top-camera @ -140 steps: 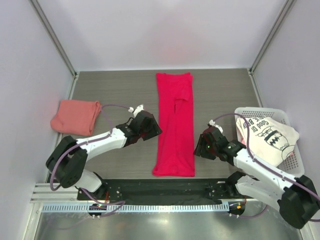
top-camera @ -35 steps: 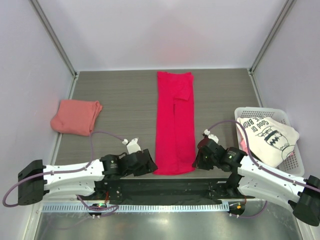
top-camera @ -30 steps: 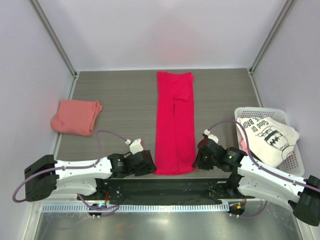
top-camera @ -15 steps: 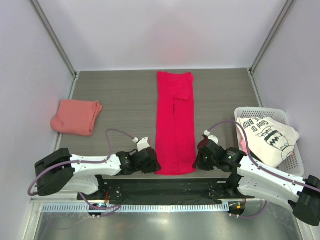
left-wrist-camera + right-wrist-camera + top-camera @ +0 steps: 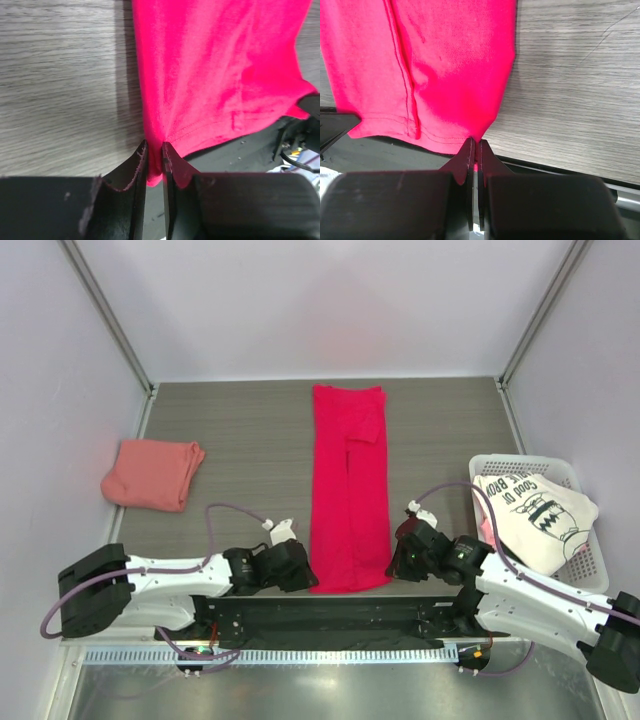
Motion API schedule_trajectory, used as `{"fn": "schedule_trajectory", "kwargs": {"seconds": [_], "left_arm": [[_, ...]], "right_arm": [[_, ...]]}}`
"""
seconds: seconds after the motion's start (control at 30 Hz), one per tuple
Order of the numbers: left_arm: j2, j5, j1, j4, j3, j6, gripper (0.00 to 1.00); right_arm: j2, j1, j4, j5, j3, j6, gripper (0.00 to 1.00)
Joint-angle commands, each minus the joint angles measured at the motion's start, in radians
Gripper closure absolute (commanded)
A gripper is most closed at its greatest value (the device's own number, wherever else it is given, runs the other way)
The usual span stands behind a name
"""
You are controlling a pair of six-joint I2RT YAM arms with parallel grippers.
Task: Fold and stack the t-shirts
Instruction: Fold the tshirt
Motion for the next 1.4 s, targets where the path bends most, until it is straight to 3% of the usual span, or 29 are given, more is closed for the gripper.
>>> {"fn": "schedule_trajectory", "kwargs": {"seconds": [0.0,0.1,0.2,0.4,0.53,0.7,0.83,0.97,1.37], "left_arm": [[-0.042,0.002,-0.007,-0.009,-0.010,-0.011,0.82],[-0.040,0.008,-0.007,-0.003,-0.004,-0.006,0.85],[-0.023,0.028,-0.007,0.014,0.007,0.002,1.00],[-0.051,0.053,0.044,-0.037,0.057,0.060,1.00],[-0.062,0.141,0.198,-0.080,0.152,0.137,1.00],[0.021,0.218,0.373,-0.158,0.319,0.267,1.00],[0.137,0.274,0.477,-0.178,0.459,0.321,1.00],[0.285,0.282,0.553,-0.224,0.622,0.376,1.00],[0.705,0.319,0.719,-0.325,1.131,0.431,1.00]], "right_arm": [[-0.009,0.004,0.017,0.014,0.010,-0.002,0.99],[-0.006,0.004,0.016,0.014,0.010,-0.001,0.99],[-0.009,0.004,0.018,0.014,0.013,-0.001,0.99],[-0.024,0.004,0.017,0.086,0.065,-0.008,0.99],[-0.006,0.001,0.018,0.233,0.160,-0.033,0.99],[0.164,-0.080,0.032,0.353,0.363,-0.159,0.99],[0.321,-0.311,0.122,0.235,0.455,-0.286,0.99],[0.482,-0.453,0.188,0.122,0.555,-0.349,0.99],[0.942,-0.578,0.204,0.060,0.975,-0.418,0.99]]}}
